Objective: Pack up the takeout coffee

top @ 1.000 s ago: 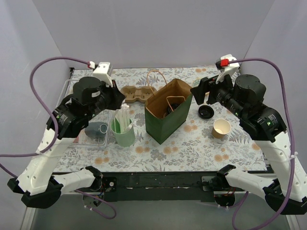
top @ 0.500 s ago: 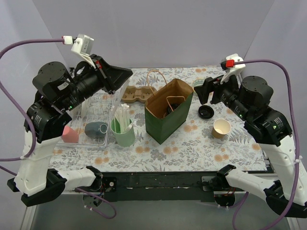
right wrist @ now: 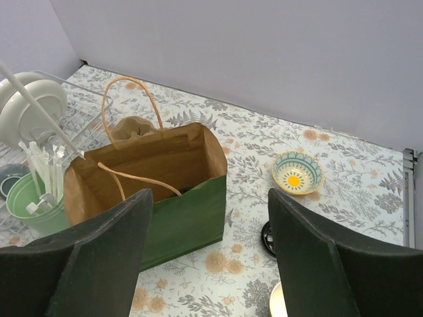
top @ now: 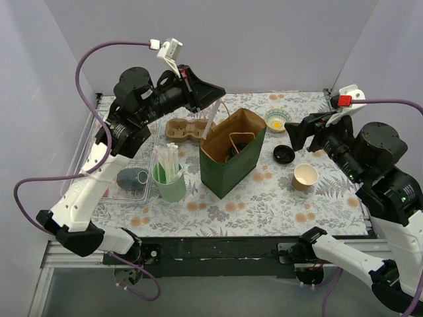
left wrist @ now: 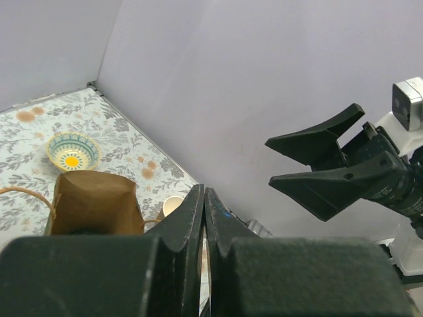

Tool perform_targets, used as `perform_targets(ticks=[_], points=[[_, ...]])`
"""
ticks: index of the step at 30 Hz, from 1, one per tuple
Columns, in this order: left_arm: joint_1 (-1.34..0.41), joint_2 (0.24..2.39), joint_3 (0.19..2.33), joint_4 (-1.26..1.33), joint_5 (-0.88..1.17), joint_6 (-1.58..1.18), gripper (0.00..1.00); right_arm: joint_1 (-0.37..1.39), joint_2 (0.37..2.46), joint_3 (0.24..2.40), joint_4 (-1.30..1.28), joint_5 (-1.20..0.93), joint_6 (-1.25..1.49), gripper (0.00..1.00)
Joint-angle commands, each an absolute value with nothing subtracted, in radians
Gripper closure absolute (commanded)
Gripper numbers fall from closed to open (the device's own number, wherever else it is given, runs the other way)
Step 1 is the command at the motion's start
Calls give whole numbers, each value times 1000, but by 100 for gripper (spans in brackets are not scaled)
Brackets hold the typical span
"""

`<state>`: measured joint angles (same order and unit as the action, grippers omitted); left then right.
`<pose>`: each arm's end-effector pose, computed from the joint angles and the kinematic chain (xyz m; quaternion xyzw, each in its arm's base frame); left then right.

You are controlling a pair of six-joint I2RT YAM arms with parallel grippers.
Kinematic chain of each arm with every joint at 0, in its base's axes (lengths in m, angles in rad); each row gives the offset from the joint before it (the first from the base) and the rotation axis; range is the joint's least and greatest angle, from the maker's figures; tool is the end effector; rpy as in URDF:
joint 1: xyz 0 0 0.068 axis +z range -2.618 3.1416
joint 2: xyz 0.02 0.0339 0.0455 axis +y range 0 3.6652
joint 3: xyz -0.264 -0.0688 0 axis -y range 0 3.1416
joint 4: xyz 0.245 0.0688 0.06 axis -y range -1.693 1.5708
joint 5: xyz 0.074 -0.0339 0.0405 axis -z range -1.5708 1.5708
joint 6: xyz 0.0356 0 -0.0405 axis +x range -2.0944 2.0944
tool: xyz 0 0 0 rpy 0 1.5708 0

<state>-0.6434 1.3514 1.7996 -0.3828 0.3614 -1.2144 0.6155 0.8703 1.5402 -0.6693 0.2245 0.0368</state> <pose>0.2040 -0.1687 0.5384 -0.0635 0.6822 -0.6486 0.3315 0.0971 0.0590 0.5146 -0.1245 0.6959 0.1502 0.6912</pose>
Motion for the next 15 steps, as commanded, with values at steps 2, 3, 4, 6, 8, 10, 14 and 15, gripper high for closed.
perform_targets(ticks=[2,3,4,6,8,10,14,15], points=[[-644,1368,1763,-249,425,-1279,100,612,828,1525,-680,284,28,22],[-644,1368,1749,-236,433,-1290,100,612,824,1522,-680,288,25,22],[-644,1370,1737,-216,437,-1295,100,612,821,1516,-678,291,25,22],[-644,1371,1704,-209,442,-1301,100,612,812,1509,-680,301,23,21],[-644,1376,1662,-207,439,-1298,100,611,810,1505,-681,305,20,22],[-644,1370,1625,-207,417,-1298,99,612,811,1502,-680,308,20,21],[-644,1368,1575,-236,381,-1272,66,612,825,1491,-698,317,28,21],[-644,1368,1578,-248,373,-1263,59,612,831,1493,-716,325,58,21]])
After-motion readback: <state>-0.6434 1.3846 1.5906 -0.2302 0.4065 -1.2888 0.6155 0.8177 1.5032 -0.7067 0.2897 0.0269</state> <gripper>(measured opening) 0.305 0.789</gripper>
